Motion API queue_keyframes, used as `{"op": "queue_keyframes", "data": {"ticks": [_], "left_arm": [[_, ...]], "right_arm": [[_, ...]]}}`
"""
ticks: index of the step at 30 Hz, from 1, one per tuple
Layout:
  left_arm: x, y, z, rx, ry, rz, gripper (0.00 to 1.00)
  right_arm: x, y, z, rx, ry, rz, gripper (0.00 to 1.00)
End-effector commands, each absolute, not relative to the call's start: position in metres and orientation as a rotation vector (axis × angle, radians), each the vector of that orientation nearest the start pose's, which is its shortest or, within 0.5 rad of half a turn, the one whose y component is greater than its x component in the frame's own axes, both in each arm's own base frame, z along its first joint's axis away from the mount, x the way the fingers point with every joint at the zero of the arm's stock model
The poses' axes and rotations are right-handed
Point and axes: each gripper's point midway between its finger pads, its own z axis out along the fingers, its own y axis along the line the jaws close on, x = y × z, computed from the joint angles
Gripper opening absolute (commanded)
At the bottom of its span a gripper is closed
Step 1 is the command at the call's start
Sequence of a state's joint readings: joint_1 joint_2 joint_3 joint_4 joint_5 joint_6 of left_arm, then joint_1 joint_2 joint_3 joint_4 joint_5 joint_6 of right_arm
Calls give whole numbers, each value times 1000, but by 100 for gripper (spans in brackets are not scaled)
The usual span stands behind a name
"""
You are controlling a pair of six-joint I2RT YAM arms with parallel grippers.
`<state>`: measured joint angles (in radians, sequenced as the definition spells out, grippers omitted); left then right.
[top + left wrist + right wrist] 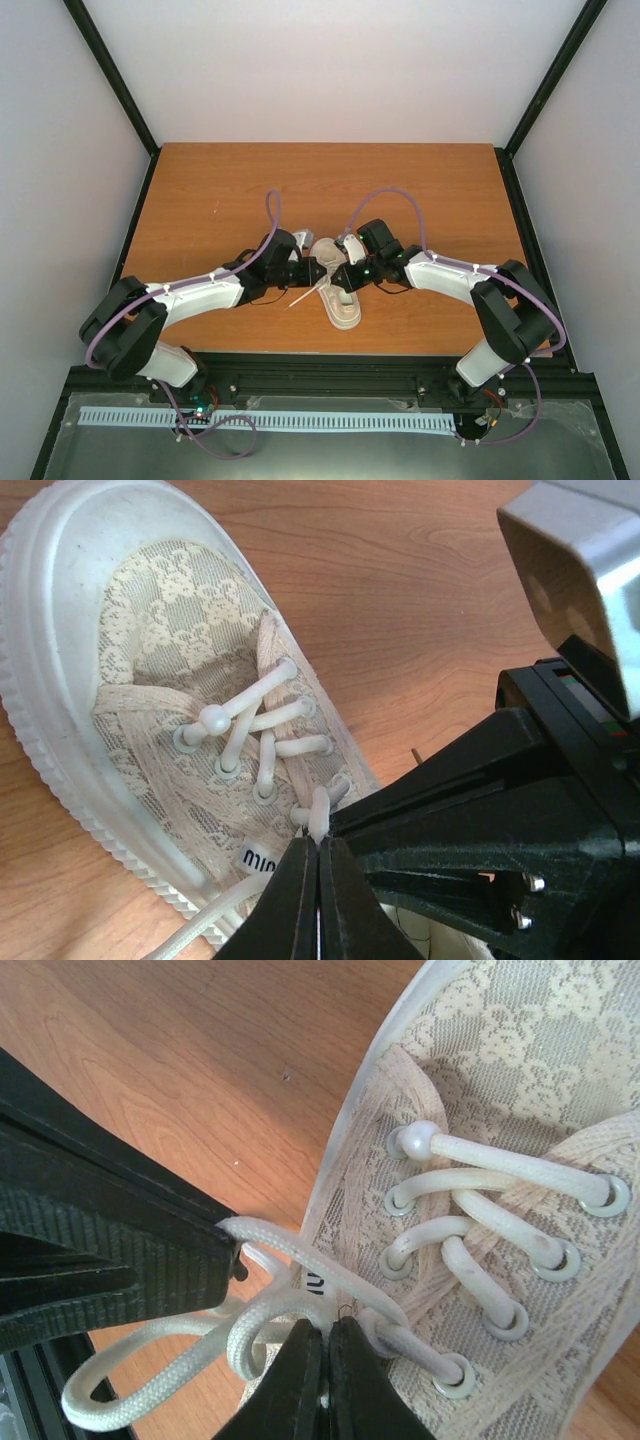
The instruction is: Tie the shoes
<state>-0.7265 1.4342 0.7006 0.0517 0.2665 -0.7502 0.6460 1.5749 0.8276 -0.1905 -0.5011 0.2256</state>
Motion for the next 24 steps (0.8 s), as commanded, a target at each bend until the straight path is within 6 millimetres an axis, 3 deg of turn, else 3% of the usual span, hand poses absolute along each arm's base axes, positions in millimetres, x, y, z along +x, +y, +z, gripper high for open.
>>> {"op": "queue_keyframes", "data": {"ticks": [1,9,18,20,24], "left_arm": [[266,-301,122,205,2366,-1081,1],[252,-308,125,374,2326,-1131,1],[246,-311,107,439,2390,-1122,2],[248,-309,106,429,2393,-1101,8],[254,-299,113,384,2381,-1035,31]], "right_arm": [[251,287,71,-740,2526,916,3],[256,288,71,-690,2534,907,3],[259,289,77,-668,2513,920,3],[258,289,76,-666,2512,921,3],[256,287,74,-666,2518,920,3]]}}
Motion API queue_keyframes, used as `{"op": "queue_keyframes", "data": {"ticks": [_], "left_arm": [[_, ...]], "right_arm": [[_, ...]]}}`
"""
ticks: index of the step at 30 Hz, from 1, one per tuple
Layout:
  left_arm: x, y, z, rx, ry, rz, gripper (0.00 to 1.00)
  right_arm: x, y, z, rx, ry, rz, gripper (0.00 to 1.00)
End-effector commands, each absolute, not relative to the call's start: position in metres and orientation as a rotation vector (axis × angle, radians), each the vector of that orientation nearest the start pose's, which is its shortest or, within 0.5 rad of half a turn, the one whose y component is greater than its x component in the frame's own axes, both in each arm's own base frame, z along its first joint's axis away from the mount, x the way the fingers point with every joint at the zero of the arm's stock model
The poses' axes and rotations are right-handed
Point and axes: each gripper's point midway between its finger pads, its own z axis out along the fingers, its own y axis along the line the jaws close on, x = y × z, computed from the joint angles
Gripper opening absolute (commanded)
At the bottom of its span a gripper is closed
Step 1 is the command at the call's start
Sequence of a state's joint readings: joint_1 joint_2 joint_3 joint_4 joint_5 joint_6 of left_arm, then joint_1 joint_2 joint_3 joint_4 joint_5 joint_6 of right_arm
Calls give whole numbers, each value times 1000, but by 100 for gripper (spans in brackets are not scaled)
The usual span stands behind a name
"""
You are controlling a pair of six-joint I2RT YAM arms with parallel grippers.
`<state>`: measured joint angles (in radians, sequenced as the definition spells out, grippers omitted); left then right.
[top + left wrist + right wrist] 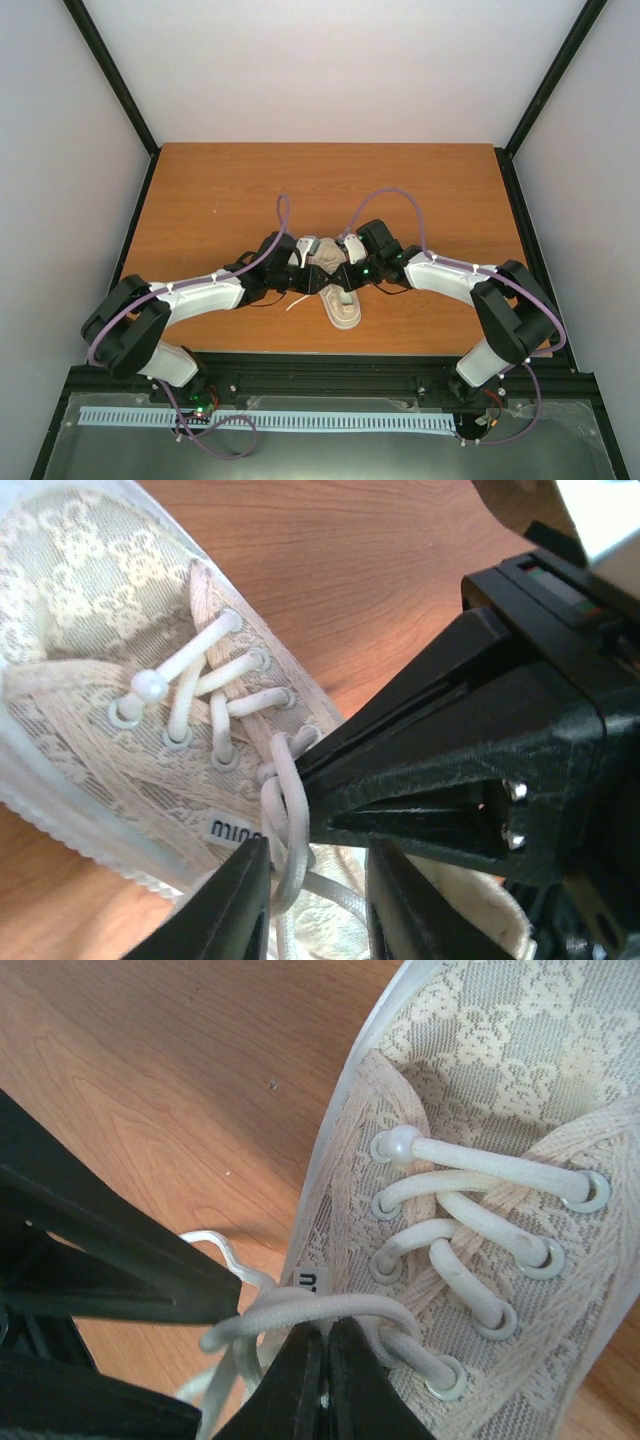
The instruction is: Tie the shoes
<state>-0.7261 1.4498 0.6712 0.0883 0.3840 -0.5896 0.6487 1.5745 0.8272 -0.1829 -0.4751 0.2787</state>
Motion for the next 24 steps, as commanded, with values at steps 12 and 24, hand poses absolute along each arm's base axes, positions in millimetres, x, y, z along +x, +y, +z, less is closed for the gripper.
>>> {"op": "queue_keyframes", "data": {"ticks": [12,24], "left_arm": [[278,-273,121,88,2451,-959,43],[273,-288,99,122,2547,-1025,33]], "right_arm": [[254,286,74,-667,2518,923,3],[254,286,75,-673,2512,924,3]]}}
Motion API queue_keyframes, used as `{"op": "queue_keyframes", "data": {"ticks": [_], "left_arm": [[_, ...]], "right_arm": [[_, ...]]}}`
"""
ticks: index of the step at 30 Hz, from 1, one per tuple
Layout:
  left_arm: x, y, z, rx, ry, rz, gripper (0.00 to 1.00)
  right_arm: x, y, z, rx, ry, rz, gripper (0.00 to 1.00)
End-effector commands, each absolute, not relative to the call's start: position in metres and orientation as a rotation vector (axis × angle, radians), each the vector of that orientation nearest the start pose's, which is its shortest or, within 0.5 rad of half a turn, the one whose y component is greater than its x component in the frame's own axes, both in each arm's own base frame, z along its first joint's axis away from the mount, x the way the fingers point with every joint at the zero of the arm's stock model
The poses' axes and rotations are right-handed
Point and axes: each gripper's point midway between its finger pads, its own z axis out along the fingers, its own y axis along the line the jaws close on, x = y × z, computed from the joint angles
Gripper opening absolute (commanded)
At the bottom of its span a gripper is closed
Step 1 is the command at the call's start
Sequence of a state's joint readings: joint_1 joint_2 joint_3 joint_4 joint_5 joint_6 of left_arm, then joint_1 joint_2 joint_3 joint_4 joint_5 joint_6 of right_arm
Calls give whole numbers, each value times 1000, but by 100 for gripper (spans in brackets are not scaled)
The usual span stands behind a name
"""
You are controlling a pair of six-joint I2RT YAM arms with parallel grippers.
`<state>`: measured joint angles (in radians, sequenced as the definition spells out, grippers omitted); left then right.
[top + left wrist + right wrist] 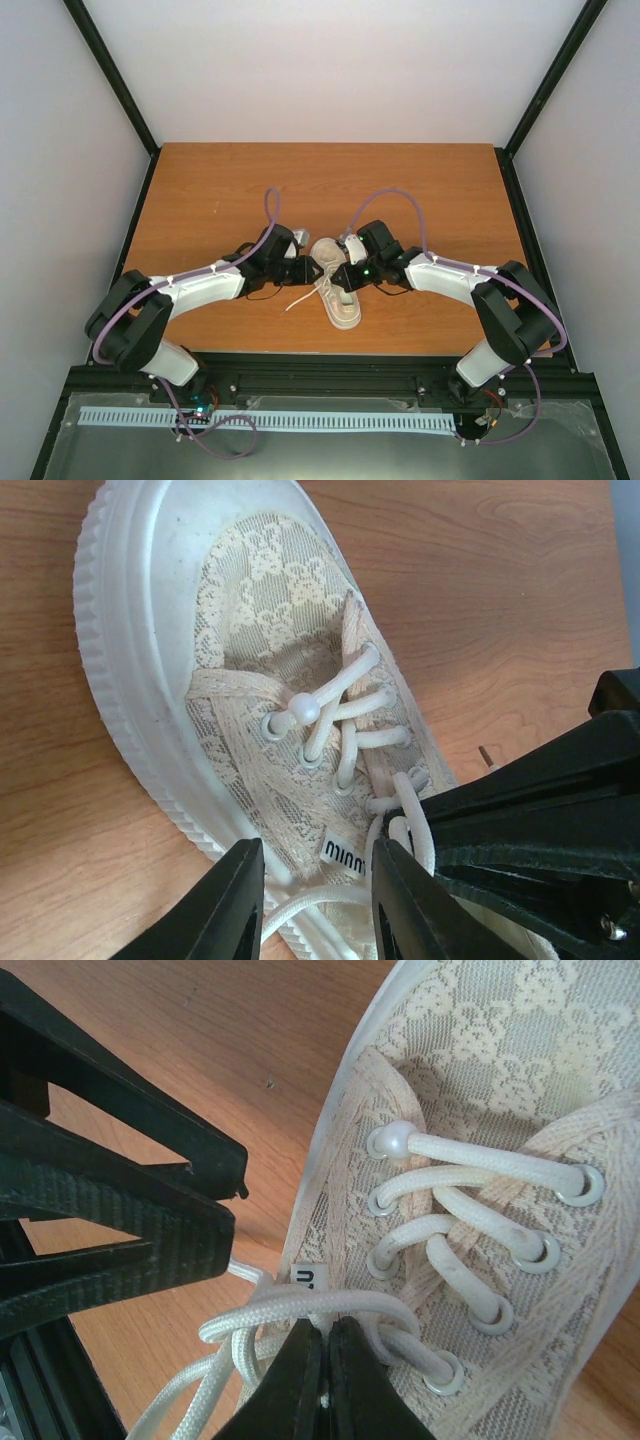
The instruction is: Tie the shoes
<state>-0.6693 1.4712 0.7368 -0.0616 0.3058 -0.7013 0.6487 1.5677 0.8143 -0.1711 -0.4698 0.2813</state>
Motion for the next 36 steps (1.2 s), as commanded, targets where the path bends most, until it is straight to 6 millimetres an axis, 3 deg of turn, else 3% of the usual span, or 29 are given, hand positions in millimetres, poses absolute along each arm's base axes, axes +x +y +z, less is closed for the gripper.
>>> {"op": "queue_keyframes", "data": {"ticks": [1,36], "left_arm": [[273,-289,99,126,2544,-1035,32],[270,-303,105,157,2516,-1152,33]], "right_arm": [[254,286,76,-672,2512,923,3],[253,286,74,-678,2519,923,3]]}}
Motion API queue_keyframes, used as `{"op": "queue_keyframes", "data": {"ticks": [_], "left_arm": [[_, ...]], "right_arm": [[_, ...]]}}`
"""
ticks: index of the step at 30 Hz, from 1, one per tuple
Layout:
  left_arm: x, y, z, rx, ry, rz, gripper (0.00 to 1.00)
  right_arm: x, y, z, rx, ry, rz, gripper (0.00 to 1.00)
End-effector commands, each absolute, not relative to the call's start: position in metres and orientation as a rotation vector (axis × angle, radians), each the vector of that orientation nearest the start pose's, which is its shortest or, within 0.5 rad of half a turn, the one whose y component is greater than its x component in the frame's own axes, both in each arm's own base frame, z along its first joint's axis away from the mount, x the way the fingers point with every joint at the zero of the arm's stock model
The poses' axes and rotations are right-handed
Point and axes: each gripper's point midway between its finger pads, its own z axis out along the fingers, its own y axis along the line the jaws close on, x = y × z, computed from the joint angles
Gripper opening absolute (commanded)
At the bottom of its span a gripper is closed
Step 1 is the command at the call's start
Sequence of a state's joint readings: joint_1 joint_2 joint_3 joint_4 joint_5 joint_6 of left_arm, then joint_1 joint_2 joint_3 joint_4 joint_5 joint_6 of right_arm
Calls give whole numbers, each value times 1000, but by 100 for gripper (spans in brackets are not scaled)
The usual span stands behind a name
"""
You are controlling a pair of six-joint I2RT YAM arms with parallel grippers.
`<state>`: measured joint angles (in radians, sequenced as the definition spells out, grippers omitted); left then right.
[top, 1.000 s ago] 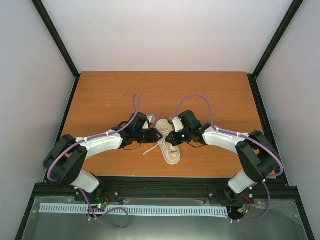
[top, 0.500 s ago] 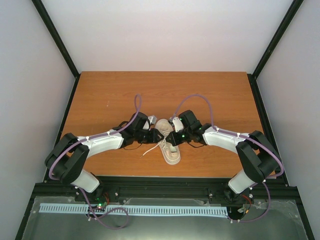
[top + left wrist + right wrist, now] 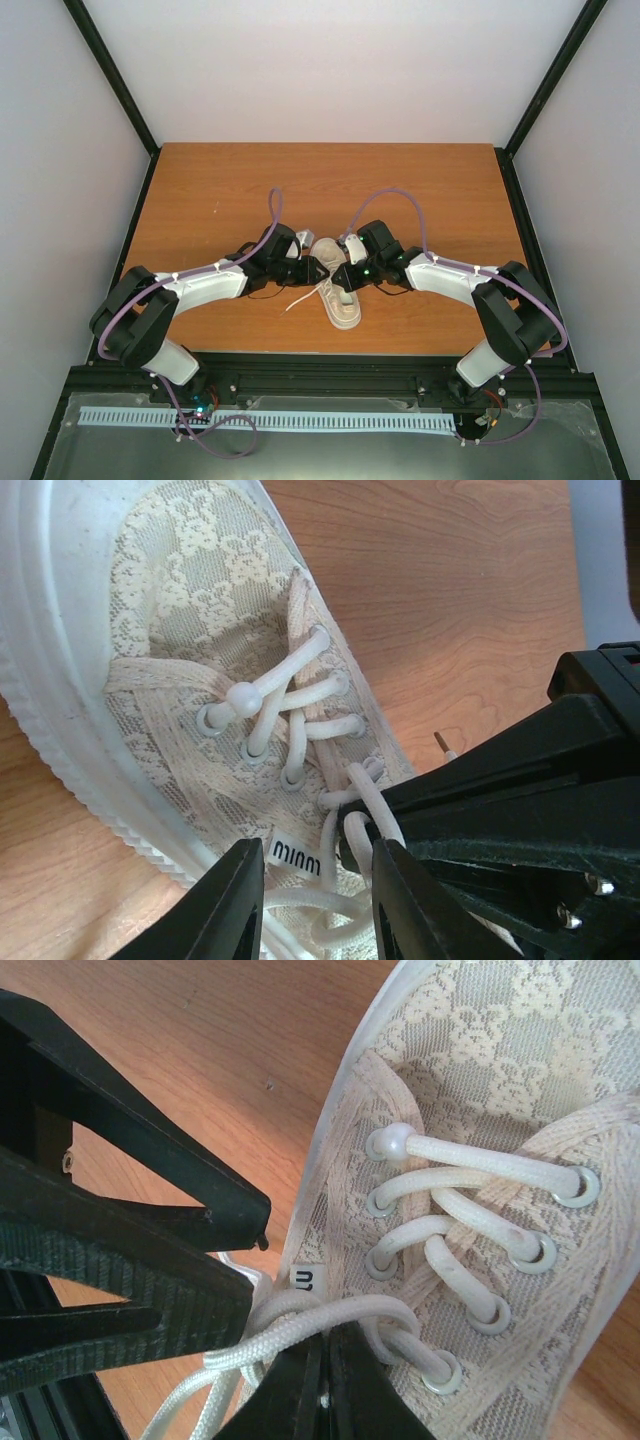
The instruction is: Tie the shoes
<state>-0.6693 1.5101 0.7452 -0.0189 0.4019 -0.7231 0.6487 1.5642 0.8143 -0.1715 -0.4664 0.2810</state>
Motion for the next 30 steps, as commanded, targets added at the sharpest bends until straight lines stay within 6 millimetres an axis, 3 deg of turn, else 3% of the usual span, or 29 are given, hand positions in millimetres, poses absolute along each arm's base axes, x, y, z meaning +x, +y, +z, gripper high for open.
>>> {"op": "queue_keyframes", "data": {"ticks": [1,10,20,30], "left_arm": [[270,-304,104,159,2520,-1156,33],[270,-310,97,166,2537,-1187,32],[272,-316,94,179,2539,-1218,21],[274,-321,95,194,2534,-1242,22]], "right_arm": [[253,286,74,-678,2520,922,3],[253,286,74,-682,2520,921,3],[253,286,74,-684,2521,921,3],[253,286,75,-683,2519,923,3]]}}
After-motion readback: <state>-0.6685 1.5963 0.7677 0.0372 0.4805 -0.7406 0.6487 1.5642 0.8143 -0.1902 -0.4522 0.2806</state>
